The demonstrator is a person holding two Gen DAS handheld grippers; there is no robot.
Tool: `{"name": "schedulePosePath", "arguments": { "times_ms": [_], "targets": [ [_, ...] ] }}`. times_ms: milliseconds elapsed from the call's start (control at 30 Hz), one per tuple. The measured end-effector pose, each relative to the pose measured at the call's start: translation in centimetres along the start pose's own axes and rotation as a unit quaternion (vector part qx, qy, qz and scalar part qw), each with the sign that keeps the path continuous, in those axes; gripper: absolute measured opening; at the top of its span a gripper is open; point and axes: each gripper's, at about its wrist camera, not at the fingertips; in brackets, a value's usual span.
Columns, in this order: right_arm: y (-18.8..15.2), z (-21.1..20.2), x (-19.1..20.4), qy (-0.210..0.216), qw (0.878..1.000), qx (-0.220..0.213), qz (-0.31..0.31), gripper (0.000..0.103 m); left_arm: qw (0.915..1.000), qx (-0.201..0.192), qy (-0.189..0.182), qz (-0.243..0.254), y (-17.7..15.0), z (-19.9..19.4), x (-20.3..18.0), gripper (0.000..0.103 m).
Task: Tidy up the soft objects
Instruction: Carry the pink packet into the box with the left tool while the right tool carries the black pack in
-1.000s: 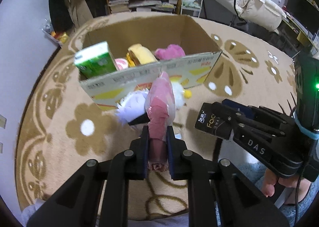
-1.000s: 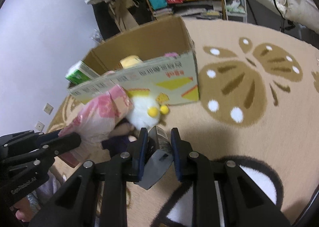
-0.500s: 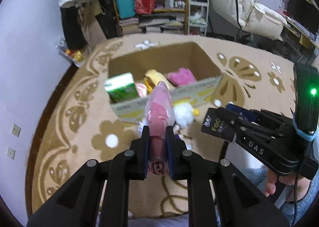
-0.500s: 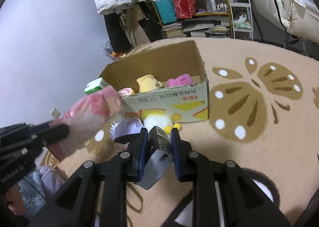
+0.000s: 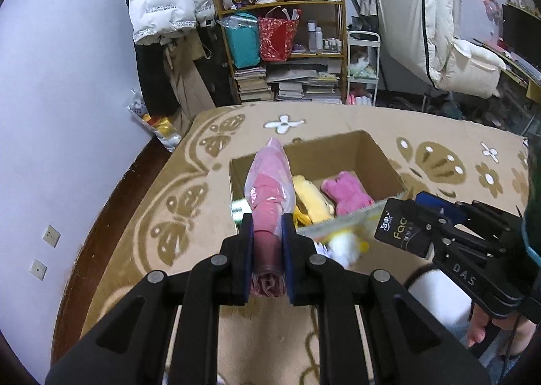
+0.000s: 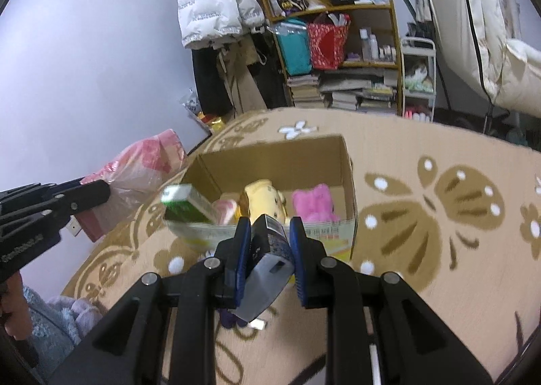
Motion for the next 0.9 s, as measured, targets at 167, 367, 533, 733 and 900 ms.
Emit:
{"name": "schedulePosePath", "arguments": {
  "times_ms": [167, 367, 533, 733, 900],
  "targets": [
    [2.2, 0.8, -0.1, -0.002, 1.0, -0.012, -0.01, 0.024, 1.0, -0.006, 0.007, 0.002, 1.9, 1.4, -0.1, 0.014],
    [4.6, 2.8, -0.6, -0.001, 1.0, -0.016, -0.014, 0.024, 0.9997, -0.016, 0.016, 0.003, 4.3, 3.4, -0.2, 0.014],
    [5.7, 4.3, -1.0, -0.005, 1.0, -0.017, -0.016, 0.024, 0.9996, -0.017, 0.021, 0.004, 5.7, 5.4, 0.0, 0.014],
    [6.2, 6.6, -1.2, -0.017, 1.0, -0.008, -0.023, 0.024, 0.9996, -0.017, 0.021, 0.009, 6.1, 7.9, -0.8, 0.014],
    [5.5, 8.5, -1.5, -0.027, 0.999, 0.007, -0.022, 0.024, 0.9998, -0.011, 0.013, 0.013, 5.9, 9.5, -1.8, 0.014]
  ]
}}
Point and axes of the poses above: each gripper's, at about its wrist camera, not at the fingertips, and z roughly the way its jaws point, x to its left, y to its top, and after that the axes turned 2 degrees about -z, right-handed
